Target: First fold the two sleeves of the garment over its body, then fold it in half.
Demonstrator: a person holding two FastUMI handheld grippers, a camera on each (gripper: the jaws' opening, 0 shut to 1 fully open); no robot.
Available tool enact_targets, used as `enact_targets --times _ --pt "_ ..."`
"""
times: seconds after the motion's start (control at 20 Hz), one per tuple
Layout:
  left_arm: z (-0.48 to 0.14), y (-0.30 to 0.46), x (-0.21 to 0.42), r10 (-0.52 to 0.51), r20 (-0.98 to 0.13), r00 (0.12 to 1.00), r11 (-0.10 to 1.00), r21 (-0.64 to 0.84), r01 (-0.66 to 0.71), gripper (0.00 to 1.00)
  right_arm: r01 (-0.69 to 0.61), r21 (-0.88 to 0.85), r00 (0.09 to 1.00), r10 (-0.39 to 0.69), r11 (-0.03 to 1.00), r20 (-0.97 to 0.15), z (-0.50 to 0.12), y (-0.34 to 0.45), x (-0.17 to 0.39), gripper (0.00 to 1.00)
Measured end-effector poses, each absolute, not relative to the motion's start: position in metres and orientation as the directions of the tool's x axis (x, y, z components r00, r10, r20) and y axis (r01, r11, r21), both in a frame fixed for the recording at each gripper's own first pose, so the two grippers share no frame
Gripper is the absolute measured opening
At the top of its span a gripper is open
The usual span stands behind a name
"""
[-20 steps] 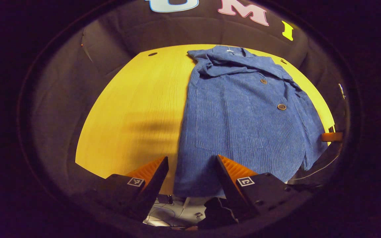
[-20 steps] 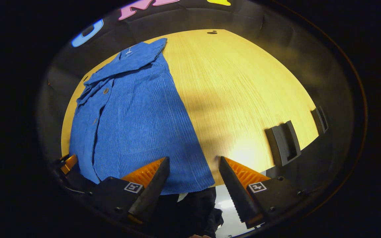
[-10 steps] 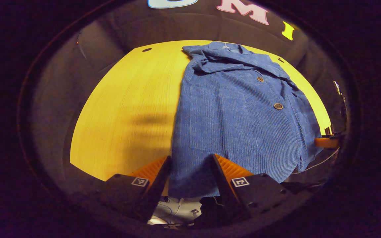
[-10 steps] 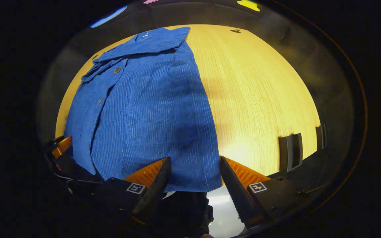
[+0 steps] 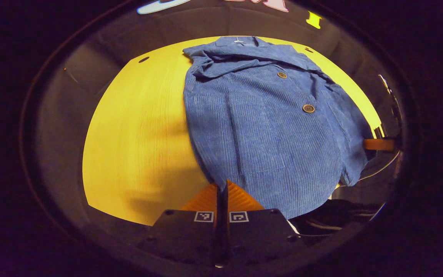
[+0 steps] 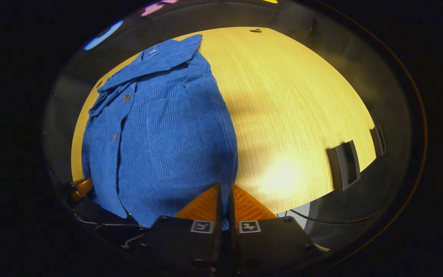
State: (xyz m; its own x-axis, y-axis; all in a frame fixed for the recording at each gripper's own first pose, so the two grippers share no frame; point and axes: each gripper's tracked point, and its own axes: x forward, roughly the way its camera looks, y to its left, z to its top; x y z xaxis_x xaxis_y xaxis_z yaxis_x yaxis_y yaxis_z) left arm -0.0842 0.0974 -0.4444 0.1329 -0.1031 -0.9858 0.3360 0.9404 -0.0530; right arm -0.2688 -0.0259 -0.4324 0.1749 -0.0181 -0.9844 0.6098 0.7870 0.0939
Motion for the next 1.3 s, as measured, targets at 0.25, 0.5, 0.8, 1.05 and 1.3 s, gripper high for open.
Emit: enact_targets --times 0.25,0.5,0.8,1.05,1.3 --pt "-0.426 0.094 -0.08 -0.272 -0.961 0.042 0.932 -0.252 0.262 0.0 0.642 0.124 0.176 0.012 0.756 -0.984 -0.422 -0.021 -0.265 0.05" --pt "-0.387 0.097 -0.068 -0.387 -0.92 0.063 0.897 -0.36 0.257 0.0 0.635 0.222 0.286 0.042 0.74 -0.957 -0.375 -0.005 -0.238 0.05" --pt "-0.335 0.095 -0.048 -0.486 -0.868 0.1 0.856 -0.45 0.254 0.0 0.549 0.289 0.409 0.049 0.784 -0.911 -0.305 0.0 -0.188 0.05" --pt "-0.302 0.09 -0.023 -0.473 -0.862 0.183 0.858 -0.403 0.319 0.0 0.433 0.322 0.5 0.073 0.842 -0.863 -0.261 0.002 -0.136 0.05" --pt "-0.284 0.065 0.011 -0.449 -0.854 0.261 0.882 -0.378 0.281 0.0 0.335 0.37 0.548 0.14 0.867 -0.825 -0.249 -0.016 -0.091 0.0"
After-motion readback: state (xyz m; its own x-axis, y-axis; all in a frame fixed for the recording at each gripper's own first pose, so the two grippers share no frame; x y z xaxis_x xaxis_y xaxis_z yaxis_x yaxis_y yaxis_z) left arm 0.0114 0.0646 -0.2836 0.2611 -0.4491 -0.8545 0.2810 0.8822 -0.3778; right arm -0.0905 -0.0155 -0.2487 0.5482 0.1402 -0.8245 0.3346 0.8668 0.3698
